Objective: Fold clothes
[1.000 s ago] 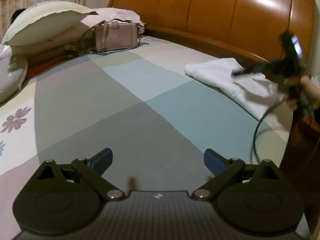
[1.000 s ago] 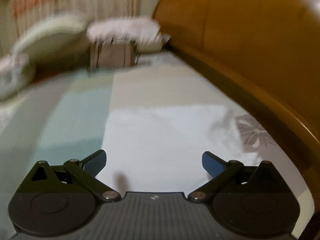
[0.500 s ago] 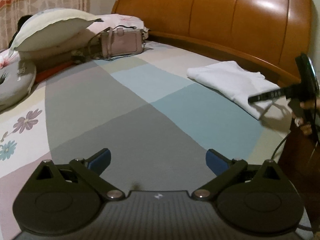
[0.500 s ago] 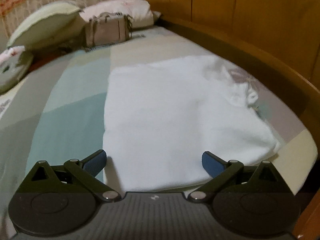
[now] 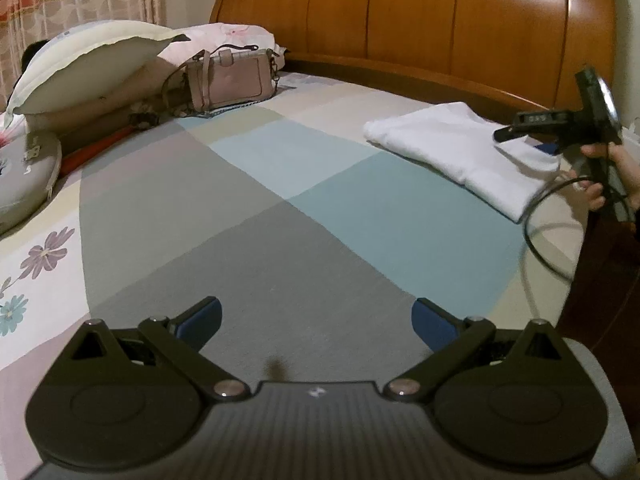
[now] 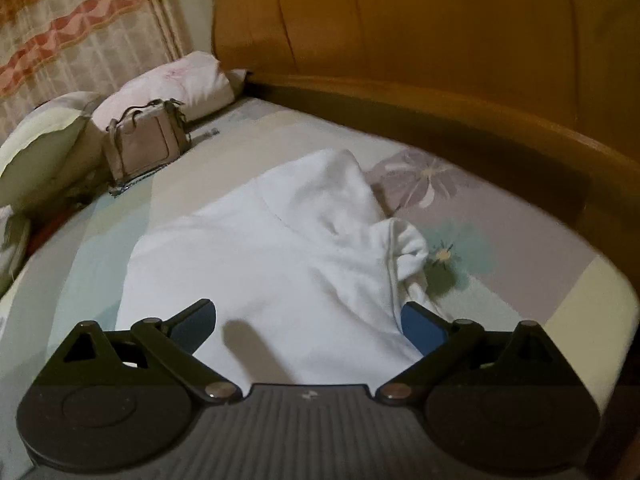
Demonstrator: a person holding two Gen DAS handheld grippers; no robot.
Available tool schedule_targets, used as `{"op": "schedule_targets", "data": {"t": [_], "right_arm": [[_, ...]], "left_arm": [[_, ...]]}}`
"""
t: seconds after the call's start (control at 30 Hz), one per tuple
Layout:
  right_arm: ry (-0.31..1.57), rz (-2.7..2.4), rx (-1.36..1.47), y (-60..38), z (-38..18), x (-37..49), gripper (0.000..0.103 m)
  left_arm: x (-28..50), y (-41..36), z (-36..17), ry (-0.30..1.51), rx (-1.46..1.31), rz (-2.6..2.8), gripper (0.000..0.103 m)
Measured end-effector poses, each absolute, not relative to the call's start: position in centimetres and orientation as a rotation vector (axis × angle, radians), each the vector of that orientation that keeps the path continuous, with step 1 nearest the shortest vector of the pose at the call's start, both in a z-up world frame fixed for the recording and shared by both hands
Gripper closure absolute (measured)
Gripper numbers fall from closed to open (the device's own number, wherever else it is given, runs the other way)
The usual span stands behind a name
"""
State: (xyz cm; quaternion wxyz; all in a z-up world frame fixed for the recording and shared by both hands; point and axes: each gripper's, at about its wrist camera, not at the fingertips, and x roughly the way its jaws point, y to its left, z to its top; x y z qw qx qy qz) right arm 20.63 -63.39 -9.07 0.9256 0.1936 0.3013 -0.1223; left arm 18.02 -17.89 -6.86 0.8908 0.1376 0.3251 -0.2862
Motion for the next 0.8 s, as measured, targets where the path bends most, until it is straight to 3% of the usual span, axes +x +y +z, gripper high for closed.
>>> {"op": "schedule_targets", "data": {"t": [0.37,0.5,0.8], "right_arm": [[0.611,-0.229,0.402,-62.7,-8.2,25.6,0.000],[0.523,-0.180,0.416,-62.1,-6.5,26.7,0.000],[0.620,-0.231,0.300,-59.9,-8.2,30.4,0.000]], "left_arm": [[18.6,-17.7,-6.4,0.656,0.271,-0.580,0.002],[19.0,-17.4,-6.6,0.655,0.267,-0.563,0.002],[19.8,-16.7,-7.3,0.664,0.268,-0.533,0.002]]}}
